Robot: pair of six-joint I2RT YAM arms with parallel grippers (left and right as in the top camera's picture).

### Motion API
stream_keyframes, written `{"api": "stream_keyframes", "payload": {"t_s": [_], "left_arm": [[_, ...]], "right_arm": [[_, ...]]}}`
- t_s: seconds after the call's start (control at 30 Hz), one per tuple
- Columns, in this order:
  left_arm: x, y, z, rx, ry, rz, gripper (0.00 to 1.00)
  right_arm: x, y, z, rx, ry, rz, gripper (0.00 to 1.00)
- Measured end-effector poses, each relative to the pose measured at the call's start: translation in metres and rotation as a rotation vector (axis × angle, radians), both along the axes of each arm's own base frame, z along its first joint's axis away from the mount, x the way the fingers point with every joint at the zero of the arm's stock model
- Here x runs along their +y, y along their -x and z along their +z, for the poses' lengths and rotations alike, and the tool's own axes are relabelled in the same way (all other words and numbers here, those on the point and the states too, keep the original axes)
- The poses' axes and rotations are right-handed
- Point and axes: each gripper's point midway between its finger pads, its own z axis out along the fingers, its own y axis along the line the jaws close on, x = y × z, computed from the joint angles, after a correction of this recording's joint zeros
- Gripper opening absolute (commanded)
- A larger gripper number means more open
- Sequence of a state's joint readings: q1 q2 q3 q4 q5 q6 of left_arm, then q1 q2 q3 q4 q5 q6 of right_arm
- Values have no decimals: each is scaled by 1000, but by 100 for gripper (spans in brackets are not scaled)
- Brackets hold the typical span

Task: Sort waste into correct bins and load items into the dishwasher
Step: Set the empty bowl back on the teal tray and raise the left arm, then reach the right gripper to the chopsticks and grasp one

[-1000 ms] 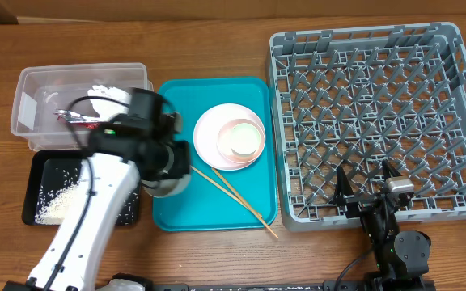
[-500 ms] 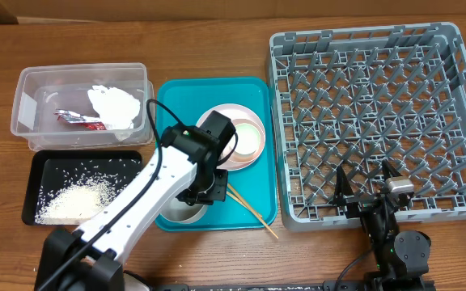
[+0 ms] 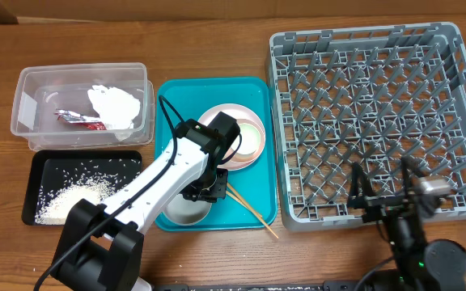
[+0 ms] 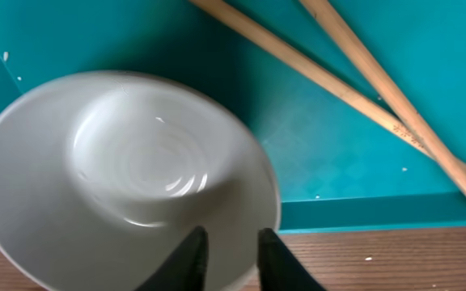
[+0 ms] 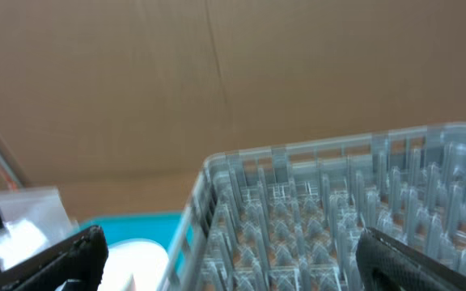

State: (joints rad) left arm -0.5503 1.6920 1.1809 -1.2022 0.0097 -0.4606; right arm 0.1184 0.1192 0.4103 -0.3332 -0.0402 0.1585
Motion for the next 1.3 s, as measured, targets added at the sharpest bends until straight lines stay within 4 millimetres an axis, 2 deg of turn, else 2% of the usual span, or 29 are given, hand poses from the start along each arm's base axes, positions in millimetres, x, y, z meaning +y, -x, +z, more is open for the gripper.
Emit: {"api": "stream_keyframes", "payload": {"t_s": [0.07,0.17,0.23,0.33,0.4,0.43,0.47,0.5,0.53,0.57,0.6,0.63,0.67,0.73,0.8,0.83,0.93,0.97,1.1,1.2,1.3], "left_arm": [[-1,-4,-1,-18,2,5,41],[-2,-9,0,-35,11,12,38],[0,-22,9,-61,24,41,38],[4,-60,41,-158,77,116,41],[12,-91,74,-257,138,183,44],[19,-103,90,-304,164,214,49],[32,-123,120,-391,211,272,57],[46,-133,142,-454,236,318,61],[62,-140,160,-506,249,360,77],[83,-146,180,-569,259,415,83],[97,-147,189,-598,258,446,94],[118,-146,196,-622,251,504,97],[133,-143,196,-622,237,548,100],[170,-136,192,-607,192,647,100],[189,-129,190,-595,156,697,100],[191,-128,189,-592,149,702,99],[193,-126,188,-587,139,707,100],[193,-126,188,-587,138,707,100],[194,-126,188,-587,135,707,100],[194,-125,188,-587,134,707,100],[194,-125,188,-588,132,707,100]], "right_arm": [[4,-1,29,69,-18,22,100],[15,-9,42,235,-20,78,100],[26,-19,47,379,-25,126,100],[45,-25,46,607,-48,230,100],[61,-29,44,706,-82,314,100],[70,-29,38,753,-103,368,100],[82,-26,29,819,-134,442,100],[89,-25,26,840,-147,488,100],[101,-21,21,867,-170,575,95],[110,-16,15,890,-187,649,91],[116,-12,8,911,-193,703,86],[120,-8,2,928,-191,737,82],[124,-3,-8,948,-170,761,76],[137,5,-23,973,-95,798,63],[152,15,-33,981,5,831,59],[158,16,-38,973,73,816,56],[195,33,-61,965,293,875,47],[203,34,-69,964,351,870,46],[235,33,-111,968,554,849,33],[252,30,-142,982,654,825,26],[258,20,-171,1014,710,784,26]]}}
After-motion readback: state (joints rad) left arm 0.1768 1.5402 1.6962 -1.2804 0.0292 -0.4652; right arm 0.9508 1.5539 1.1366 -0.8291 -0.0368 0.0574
